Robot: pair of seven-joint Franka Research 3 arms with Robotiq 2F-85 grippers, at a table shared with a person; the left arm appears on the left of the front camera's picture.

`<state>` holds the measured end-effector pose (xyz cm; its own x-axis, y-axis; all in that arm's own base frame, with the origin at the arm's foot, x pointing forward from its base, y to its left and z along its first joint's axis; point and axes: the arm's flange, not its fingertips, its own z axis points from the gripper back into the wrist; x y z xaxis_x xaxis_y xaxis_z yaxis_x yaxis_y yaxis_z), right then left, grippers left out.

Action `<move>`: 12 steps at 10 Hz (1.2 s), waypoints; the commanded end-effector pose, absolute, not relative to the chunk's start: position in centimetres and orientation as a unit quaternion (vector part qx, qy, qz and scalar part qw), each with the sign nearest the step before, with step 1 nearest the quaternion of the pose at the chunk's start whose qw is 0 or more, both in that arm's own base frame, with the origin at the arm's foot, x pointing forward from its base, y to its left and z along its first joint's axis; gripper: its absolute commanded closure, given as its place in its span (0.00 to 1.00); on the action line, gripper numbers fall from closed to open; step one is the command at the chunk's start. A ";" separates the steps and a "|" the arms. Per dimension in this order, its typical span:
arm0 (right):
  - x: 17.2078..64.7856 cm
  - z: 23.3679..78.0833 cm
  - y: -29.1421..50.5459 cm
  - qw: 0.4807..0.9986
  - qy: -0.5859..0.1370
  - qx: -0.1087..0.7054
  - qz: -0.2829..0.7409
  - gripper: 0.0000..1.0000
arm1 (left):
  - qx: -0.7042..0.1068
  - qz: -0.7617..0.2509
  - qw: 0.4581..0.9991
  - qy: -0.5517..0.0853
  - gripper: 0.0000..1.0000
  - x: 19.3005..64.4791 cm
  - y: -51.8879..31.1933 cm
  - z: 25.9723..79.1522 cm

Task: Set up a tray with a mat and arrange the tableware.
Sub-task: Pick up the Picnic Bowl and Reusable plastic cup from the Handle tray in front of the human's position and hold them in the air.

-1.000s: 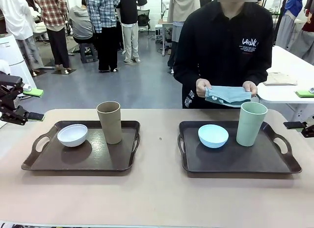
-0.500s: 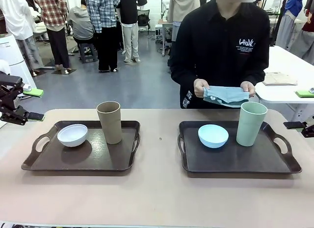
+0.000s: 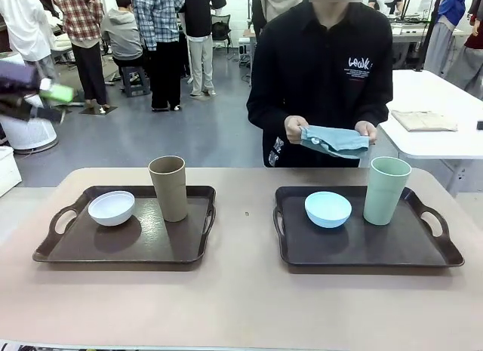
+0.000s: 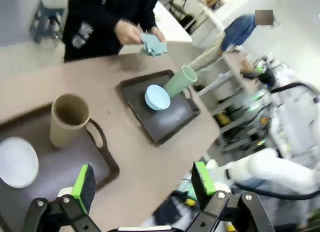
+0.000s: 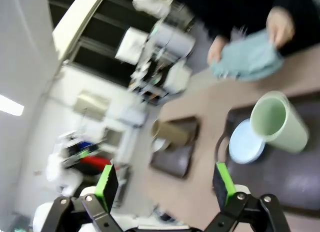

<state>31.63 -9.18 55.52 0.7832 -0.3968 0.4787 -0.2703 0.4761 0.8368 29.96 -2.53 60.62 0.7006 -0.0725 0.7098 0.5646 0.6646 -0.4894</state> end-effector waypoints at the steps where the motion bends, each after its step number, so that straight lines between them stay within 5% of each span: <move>1: 34.3 56.2 -5.7 0.858 -0.402 0.317 -0.051 0.00 | -0.117 -0.308 0.837 -0.437 0.00 31.5 -9.4 62.1; 2: 36.3 55.9 -4.9 0.879 -0.407 0.243 -0.037 0.00 | -0.053 -0.358 0.814 -0.455 0.00 32.5 -13.0 62.7; 3: 37.8 54.1 -4.7 0.903 -0.325 0.277 -0.046 0.00 | -0.304 -0.245 0.846 -0.363 0.00 29.3 -7.1 62.9; 4: 33.4 58.6 -6.1 0.836 -0.408 0.367 -0.020 0.00 | -0.304 -0.245 0.846 -0.363 0.00 29.3 -7.1 62.9; 6: 35.7 56.9 -4.4 0.867 -0.397 0.300 -0.016 0.00 | -0.304 -0.245 0.846 -0.363 0.00 29.3 -7.1 62.9; 8: 39.3 55.9 -7.4 0.876 -0.280 0.320 0.226 0.00 | -0.269 -0.289 0.850 -0.347 0.00 31.9 -11.9 63.5; 12: 46.4 55.3 -9.4 0.834 -0.151 0.321 0.423 0.00 | -0.200 -0.339 0.877 -0.274 0.00 40.6 -26.9 64.8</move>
<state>44.49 -7.76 53.37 0.7032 0.5118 0.4936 -0.7101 0.5403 0.4514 37.13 -25.12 62.85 0.6051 -0.4477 0.6583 0.7255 0.6505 -0.2245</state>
